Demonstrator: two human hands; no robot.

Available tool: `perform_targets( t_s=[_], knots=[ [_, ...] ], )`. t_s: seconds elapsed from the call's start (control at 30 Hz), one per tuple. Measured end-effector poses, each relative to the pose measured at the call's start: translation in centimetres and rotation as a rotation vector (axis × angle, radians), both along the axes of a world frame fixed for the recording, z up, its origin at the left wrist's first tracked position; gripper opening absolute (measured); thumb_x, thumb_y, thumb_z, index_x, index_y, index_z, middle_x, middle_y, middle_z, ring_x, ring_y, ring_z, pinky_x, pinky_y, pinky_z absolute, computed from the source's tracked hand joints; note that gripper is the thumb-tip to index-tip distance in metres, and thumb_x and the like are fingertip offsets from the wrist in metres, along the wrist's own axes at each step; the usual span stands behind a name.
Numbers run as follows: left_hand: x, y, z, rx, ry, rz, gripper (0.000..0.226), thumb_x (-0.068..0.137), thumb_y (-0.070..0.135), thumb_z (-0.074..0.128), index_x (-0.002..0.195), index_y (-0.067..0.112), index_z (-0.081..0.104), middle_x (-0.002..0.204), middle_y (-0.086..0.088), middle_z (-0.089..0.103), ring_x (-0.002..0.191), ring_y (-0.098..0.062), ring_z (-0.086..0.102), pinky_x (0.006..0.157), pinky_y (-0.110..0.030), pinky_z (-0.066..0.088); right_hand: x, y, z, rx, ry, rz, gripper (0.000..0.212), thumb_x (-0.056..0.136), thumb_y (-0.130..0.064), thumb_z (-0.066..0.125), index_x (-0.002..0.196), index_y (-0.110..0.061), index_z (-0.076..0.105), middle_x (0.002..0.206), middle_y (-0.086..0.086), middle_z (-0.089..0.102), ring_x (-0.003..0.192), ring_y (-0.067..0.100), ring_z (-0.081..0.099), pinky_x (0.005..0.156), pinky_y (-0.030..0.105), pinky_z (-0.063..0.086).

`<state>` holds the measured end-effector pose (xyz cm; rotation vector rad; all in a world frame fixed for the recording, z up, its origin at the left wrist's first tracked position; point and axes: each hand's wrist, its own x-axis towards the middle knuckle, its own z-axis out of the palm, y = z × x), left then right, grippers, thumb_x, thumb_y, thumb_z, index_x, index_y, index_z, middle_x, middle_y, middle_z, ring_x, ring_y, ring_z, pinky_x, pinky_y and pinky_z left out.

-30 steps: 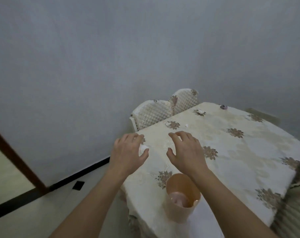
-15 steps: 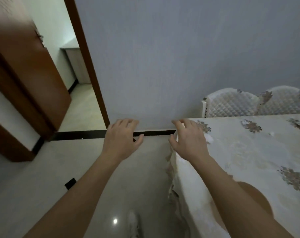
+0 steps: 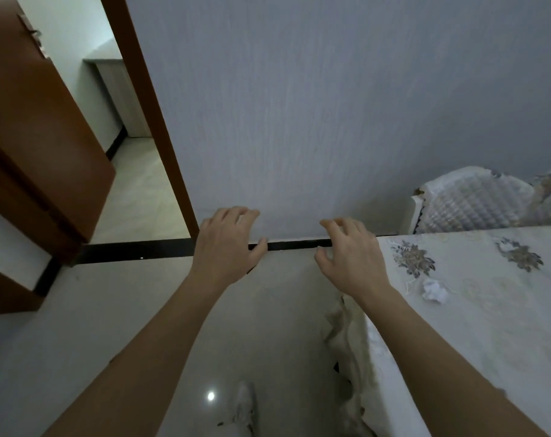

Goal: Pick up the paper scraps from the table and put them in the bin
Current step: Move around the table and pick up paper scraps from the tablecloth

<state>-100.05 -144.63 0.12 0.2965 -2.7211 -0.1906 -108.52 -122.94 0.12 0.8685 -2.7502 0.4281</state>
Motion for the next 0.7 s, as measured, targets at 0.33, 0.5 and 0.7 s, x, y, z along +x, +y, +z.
perform_targets(
  t_s=[0.33, 0.5, 0.7],
  knots=[
    [-15.1, -8.7, 0.6, 0.04, -0.028, -0.184, 0.051, 0.088, 0.046, 0.059, 0.131, 0.018, 0.056, 0.126, -0.005, 0.061, 0.114, -0.025, 0.054, 0.088, -0.042, 0.045, -11.7, -6.6, 0.2, 0.02, -0.042, -0.206, 0.046, 0.085, -0.03, 0.061, 0.128, -0.012, 0.058, 0.12, 0.013, 0.061, 0.111, 0.032, 0.054, 0.087, 0.044, 0.047],
    [-21.8, -9.6, 0.0, 0.045, -0.026, -0.253, 0.051, 0.087, 0.043, 0.061, 0.13, 0.016, 0.057, 0.126, -0.007, 0.062, 0.114, -0.027, 0.054, 0.087, -0.042, 0.044, -16.9, -7.3, -0.7, 0.022, -0.061, -0.263, 0.045, 0.086, -0.031, 0.06, 0.128, -0.014, 0.057, 0.121, 0.011, 0.06, 0.113, 0.03, 0.053, 0.087, 0.044, 0.047],
    [-31.3, -9.9, -1.0, 0.043, -0.006, -0.291, 0.049, 0.087, 0.043, 0.061, 0.128, 0.017, 0.059, 0.123, -0.006, 0.063, 0.111, -0.028, 0.055, 0.085, -0.042, 0.044, -25.0, -6.4, -2.3, 0.033, -0.086, -0.329, 0.044, 0.086, -0.032, 0.06, 0.126, -0.014, 0.058, 0.12, 0.01, 0.06, 0.113, 0.029, 0.053, 0.086, 0.043, 0.048]
  ],
)
